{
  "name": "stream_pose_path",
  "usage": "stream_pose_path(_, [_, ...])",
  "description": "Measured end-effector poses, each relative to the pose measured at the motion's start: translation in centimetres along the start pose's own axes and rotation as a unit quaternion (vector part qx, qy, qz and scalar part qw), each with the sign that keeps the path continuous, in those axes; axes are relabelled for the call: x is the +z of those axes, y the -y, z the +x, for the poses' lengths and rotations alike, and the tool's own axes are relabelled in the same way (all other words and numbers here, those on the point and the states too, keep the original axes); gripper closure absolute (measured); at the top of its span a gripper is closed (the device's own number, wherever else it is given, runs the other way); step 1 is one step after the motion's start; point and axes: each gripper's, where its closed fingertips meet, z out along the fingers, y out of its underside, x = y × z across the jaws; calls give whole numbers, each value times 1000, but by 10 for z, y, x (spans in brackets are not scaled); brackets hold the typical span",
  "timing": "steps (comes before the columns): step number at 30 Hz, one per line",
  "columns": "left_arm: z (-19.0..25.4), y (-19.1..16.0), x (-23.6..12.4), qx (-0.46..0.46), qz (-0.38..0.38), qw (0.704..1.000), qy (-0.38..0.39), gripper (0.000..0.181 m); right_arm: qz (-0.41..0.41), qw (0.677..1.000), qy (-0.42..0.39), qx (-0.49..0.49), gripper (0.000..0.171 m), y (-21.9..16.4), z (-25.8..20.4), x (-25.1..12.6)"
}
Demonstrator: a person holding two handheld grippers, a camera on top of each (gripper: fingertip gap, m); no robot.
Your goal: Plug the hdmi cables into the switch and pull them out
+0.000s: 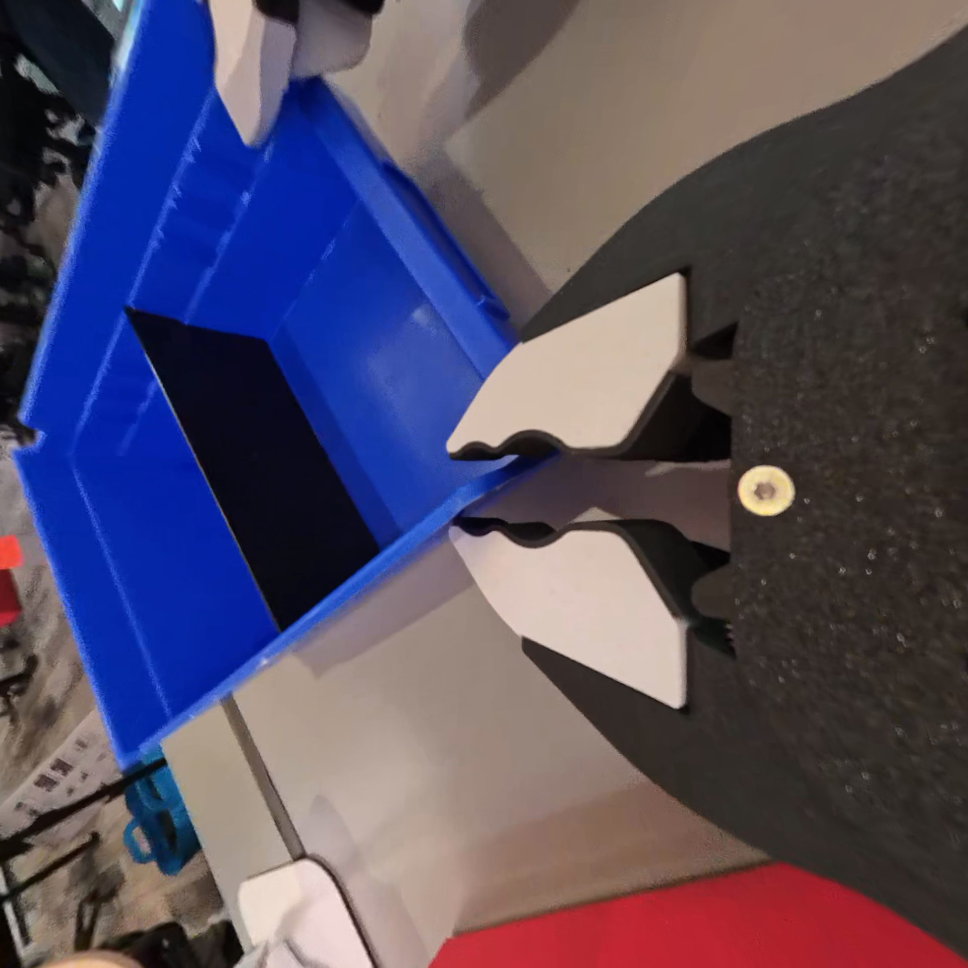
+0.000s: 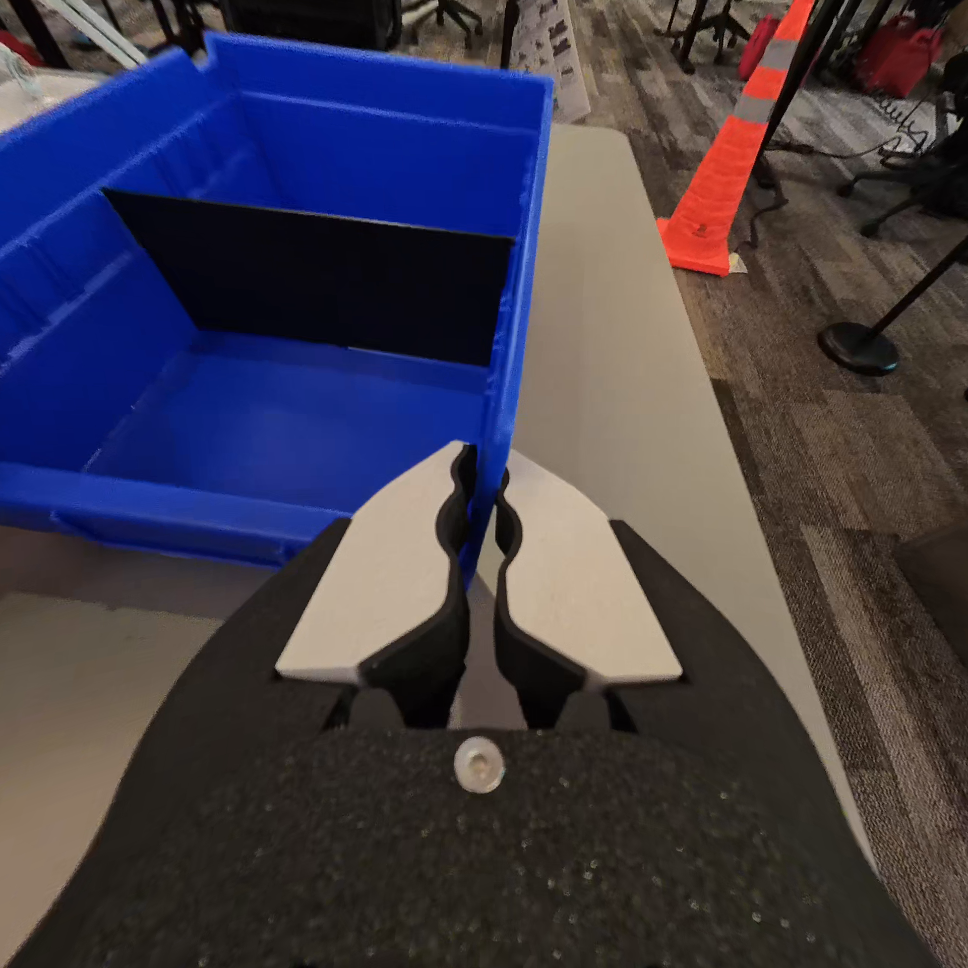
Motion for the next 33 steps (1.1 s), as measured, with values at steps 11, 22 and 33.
stream_pose_path(11, [-84,6,-151,-83,90,990,-75,125,69,994,-76,-49,133,57,-18,-67])
stream_pose_path(22, [-293,-118,-210,-215,5,967,134,125,-50,961,267,50,136,34,-372,-4])
stream_pose_path(33, [-338,-128,-239,-155,-22,968,195,177,-100,974,198,45,154,41,-431,13])
